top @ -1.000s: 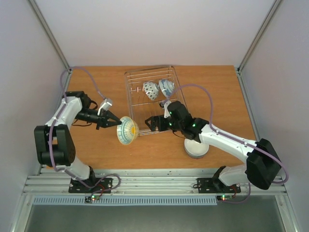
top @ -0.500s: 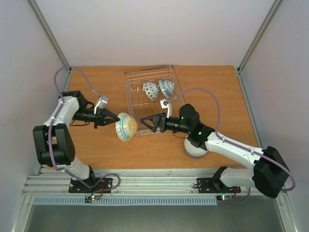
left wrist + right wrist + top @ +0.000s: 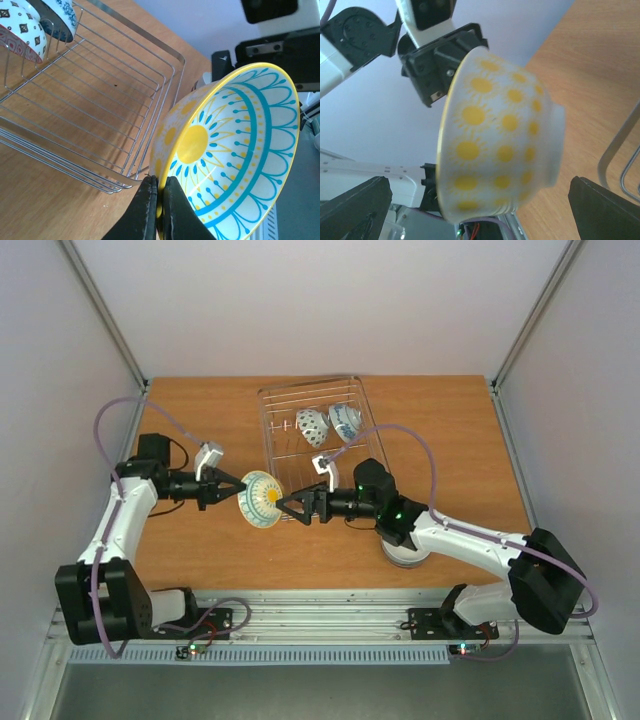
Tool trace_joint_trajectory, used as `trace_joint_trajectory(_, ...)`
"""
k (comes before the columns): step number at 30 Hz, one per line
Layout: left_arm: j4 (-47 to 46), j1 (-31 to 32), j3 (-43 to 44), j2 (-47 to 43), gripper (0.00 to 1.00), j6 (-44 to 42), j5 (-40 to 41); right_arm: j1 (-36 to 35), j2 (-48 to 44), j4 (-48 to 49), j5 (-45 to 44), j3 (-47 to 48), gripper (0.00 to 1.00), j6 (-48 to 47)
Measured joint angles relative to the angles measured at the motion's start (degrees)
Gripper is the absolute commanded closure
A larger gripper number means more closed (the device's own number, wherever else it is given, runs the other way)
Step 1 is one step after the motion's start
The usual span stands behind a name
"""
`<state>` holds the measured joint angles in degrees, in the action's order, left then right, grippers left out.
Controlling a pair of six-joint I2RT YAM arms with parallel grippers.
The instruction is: Load the bowls into the dish rack
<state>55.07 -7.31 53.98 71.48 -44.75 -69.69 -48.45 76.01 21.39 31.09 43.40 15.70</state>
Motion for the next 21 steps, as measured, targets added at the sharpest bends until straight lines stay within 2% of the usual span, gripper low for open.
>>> trace_joint_trajectory(9,-0.76,0.00,1.27,4.31,0.99,1.79,-0.20,-0.79,-1.27,-0.46,-0.22,0.07,0.02,-1.66)
trace_joint_trajectory(21,18.12,0.00,8.28,11.08,1.00,-16.35,-3.54,-0.79,2.36,0.24,0.07,0.70,0.02,-1.81)
